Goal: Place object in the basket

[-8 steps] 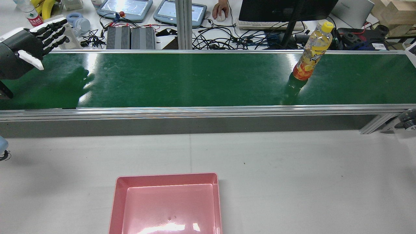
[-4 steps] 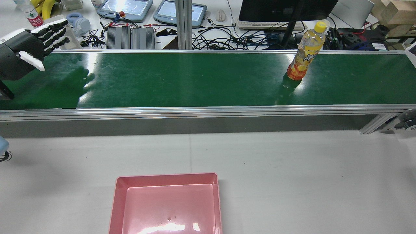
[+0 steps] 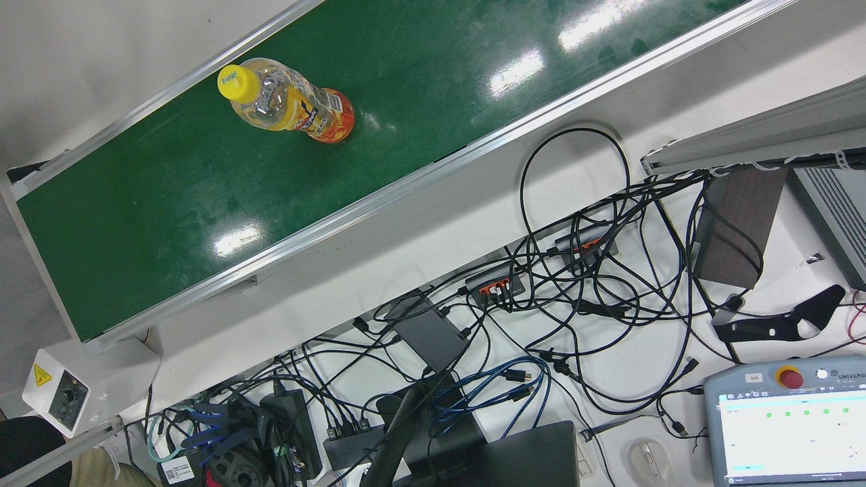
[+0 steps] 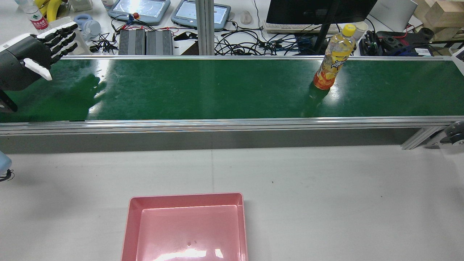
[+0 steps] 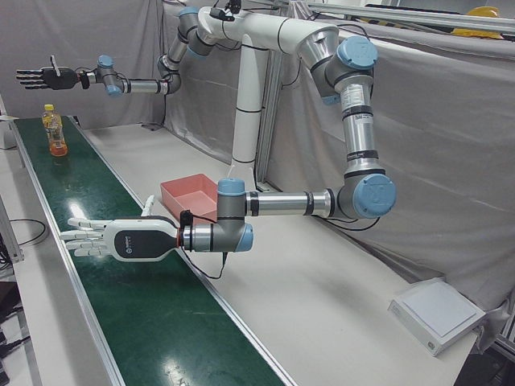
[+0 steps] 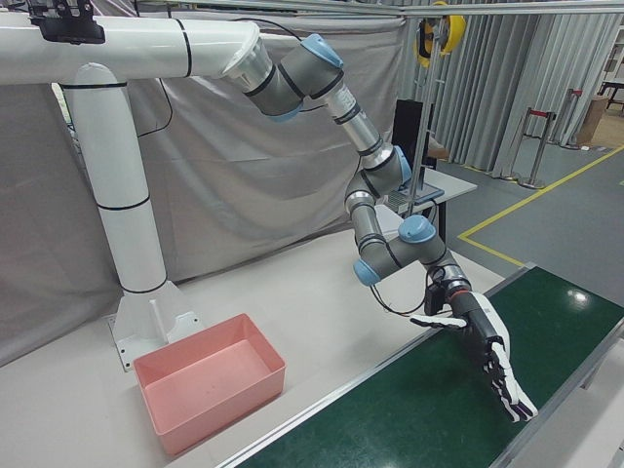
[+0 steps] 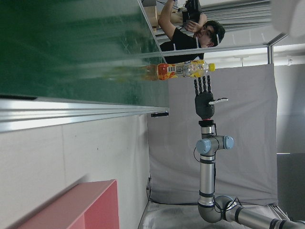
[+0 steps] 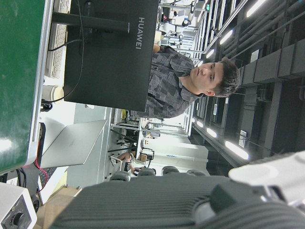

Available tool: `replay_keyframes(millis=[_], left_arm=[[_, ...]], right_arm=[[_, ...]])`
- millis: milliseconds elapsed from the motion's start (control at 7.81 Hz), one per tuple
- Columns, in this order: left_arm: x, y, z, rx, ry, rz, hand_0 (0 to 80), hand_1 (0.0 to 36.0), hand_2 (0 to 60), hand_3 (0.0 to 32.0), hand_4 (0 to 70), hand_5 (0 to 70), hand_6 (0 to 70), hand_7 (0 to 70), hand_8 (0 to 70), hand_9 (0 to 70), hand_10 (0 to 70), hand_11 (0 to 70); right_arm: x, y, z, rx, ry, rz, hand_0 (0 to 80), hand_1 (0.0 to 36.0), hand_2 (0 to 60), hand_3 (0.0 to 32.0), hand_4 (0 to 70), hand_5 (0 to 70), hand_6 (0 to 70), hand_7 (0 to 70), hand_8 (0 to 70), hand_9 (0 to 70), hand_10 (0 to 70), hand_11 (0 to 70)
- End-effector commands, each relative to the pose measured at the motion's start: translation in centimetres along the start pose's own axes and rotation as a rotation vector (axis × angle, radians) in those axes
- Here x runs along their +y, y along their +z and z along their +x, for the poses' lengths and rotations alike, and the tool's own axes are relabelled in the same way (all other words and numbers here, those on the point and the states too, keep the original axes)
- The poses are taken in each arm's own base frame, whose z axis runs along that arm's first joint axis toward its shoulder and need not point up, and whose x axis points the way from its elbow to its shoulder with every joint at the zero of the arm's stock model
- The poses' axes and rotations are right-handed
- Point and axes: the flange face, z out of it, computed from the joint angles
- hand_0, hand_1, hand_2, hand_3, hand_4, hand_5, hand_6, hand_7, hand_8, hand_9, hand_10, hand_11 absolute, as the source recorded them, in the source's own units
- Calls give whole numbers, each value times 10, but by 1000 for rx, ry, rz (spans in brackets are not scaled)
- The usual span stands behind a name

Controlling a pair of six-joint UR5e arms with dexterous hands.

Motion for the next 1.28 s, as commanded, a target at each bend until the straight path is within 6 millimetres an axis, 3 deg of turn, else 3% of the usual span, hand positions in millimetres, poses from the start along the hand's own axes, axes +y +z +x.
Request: replay_keyframes(millis=[0,128,384,1152], left_arm=[[2,1,0,1,0,-6,613,55,0,2,83,39,0,0,0,0,9,32],[2,1,1,2,0,-4,605,52,0,14,78,6,0,0,0,0,8,31],[2,2,2,7,0,-18,583,40,0,18,73,17,0,0,0,0,14,38],[2,-2,7,9,5,3,594,41,0,0,88,56,0,0,0,0,14,37]], right_arm=[[-1,0,1,2,1,3,0,0,0,0,0,0,0,0,0,0,0,0],[-1,0,1,2,1,3,0,0,0,0,0,0,0,0,0,0,0,0],[-1,0,1,2,1,3,0,0,0,0,0,0,0,0,0,0,0,0],[-1,0,1,2,1,3,0,0,0,0,0,0,0,0,0,0,0,0]])
